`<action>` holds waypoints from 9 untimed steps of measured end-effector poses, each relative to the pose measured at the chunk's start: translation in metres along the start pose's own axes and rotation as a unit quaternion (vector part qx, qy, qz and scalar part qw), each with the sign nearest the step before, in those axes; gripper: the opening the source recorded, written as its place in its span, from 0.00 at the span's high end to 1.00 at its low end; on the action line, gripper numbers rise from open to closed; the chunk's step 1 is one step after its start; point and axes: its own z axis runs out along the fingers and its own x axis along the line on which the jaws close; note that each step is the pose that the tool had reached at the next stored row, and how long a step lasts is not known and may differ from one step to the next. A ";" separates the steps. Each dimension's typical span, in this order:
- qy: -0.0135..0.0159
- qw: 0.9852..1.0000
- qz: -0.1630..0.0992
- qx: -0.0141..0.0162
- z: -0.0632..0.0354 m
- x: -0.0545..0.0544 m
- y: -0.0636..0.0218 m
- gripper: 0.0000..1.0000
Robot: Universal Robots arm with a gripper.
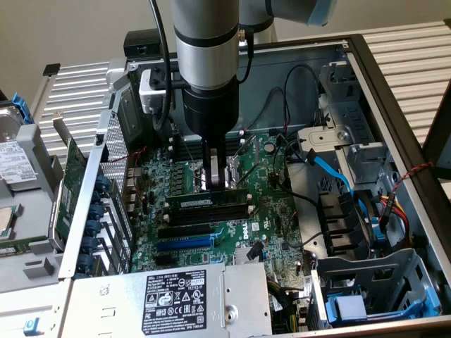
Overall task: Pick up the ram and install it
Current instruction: 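Insert the ram into the slot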
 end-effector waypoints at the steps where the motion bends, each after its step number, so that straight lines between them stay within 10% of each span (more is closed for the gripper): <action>1: 0.000 1.000 0.000 0.000 0.0002 0.000 0.0000 0.87; 9: 0.000 1.000 0.000 0.000 0.0024 0.000 -0.0001 0.87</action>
